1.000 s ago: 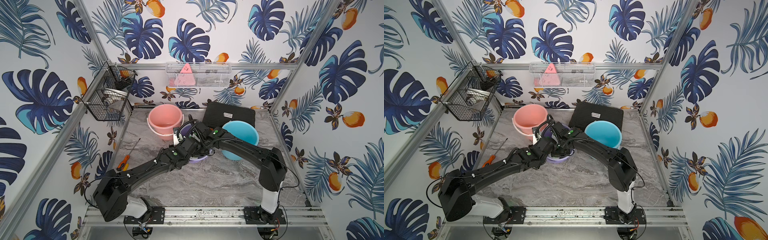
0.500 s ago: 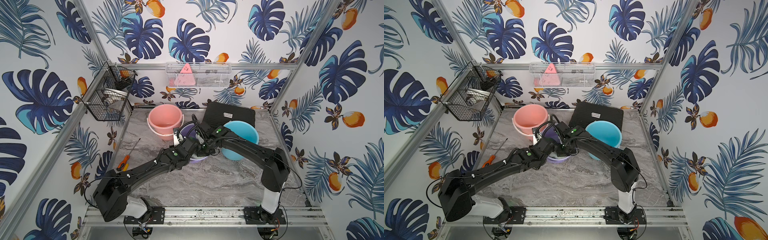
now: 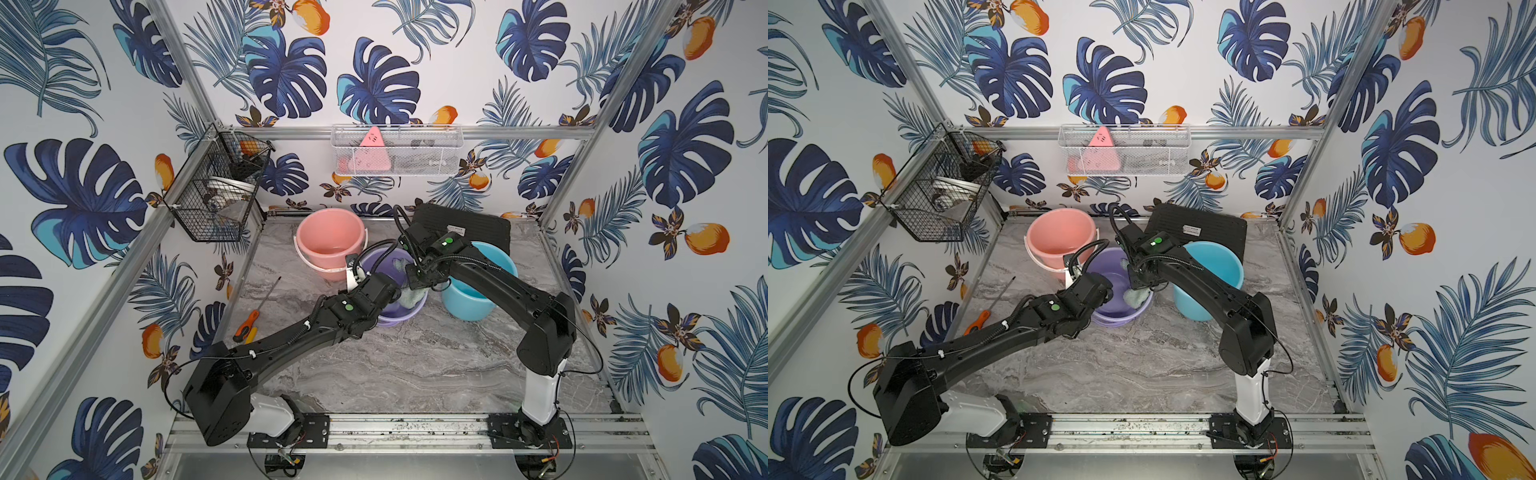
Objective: Wipe the inside of the bucket with a cloth
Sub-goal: Wipe the dirt from the inside of the bucket.
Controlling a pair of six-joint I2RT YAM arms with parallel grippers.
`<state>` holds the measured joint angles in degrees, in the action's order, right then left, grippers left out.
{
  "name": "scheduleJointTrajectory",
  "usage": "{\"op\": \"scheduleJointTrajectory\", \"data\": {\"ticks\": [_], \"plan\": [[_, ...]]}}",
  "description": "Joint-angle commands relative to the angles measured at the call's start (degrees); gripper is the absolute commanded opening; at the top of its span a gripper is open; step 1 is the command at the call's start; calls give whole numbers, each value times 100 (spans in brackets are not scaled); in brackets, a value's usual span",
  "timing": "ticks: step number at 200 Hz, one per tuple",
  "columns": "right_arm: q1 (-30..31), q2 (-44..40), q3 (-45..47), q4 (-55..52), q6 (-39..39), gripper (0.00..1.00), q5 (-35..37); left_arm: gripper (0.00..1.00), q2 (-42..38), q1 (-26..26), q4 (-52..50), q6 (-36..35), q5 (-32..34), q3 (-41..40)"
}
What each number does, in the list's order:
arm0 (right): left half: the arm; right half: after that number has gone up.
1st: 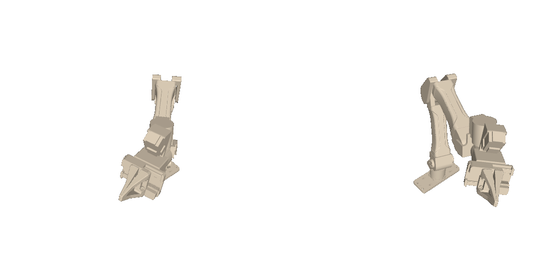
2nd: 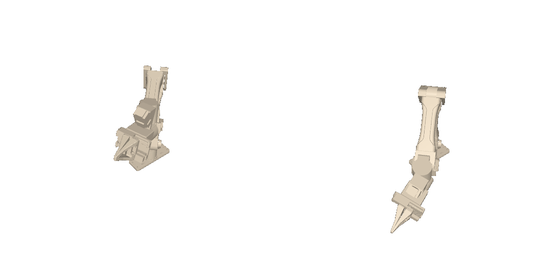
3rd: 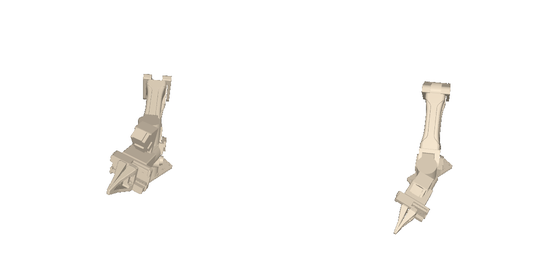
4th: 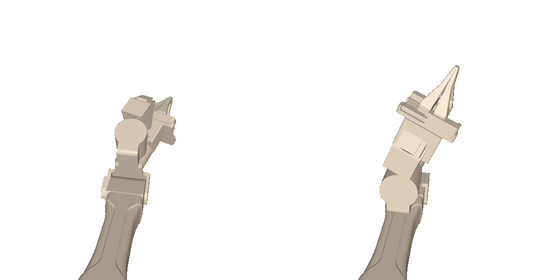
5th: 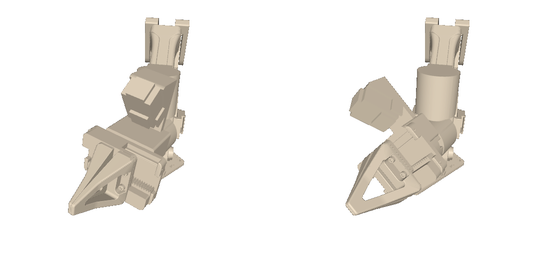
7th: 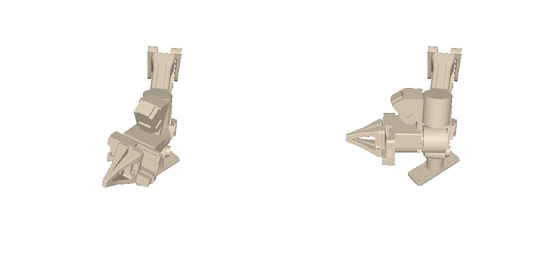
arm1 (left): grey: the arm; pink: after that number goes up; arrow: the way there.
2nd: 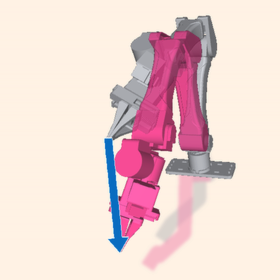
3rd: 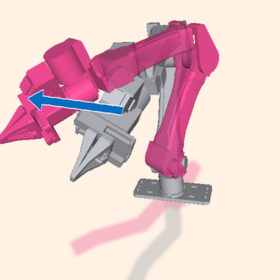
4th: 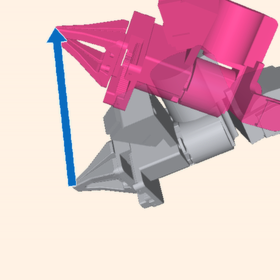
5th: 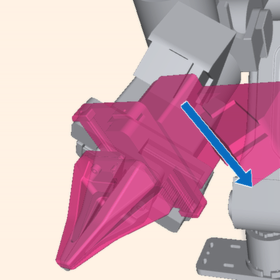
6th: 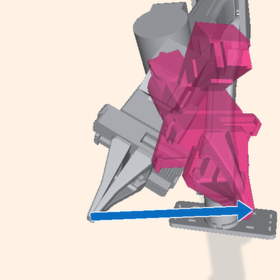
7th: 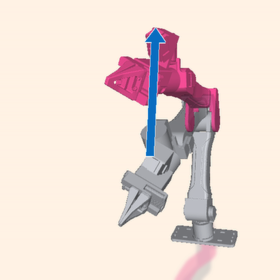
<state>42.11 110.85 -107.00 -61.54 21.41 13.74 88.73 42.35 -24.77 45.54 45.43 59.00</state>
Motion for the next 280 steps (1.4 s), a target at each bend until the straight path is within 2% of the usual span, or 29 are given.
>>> {"op": "scheduleJointTrajectory", "data": {"ticks": [1, 54, 90, 115, 144, 166, 213, 233, 280], "plan": [[-10, 101, -43, -333, -36, 0, 250, 0, 48, -8, -442, 12, -135, -23], [82, -423, 885, 77, 256, 0, -754, 0, 78, -7, -380, -16, -159, 9], [170, -720, 1332, 615, 360, 0, -1707, 0, 75, -6, -353, 28, -140, -33], [275, -683, 1271, 832, 451, 0, -2565, 0, 69, -7, -372, 29, -123, -22], [376, -871, 1620, 1612, 875, 0, -3598, 0, 53, 1, -382, -5, -116, 32], [393, -1030, 1907, 2090, 1139, 0, -3889, 0, 57, -3, -399, 31, -165, 34], [396, -1057, 2208, 2080, 1045, 0, -3775, 0, 127, -4, -533, 93, -217, 79], [395, -1046, 2359, 2012, 1002, 0, -3521, 0, 101, -7, -545, 116, -191, 27], [395, -1064, 1862, 894, 608, 0, -1331, 0, 49, -7, -539, 71, -241, 85]]}}
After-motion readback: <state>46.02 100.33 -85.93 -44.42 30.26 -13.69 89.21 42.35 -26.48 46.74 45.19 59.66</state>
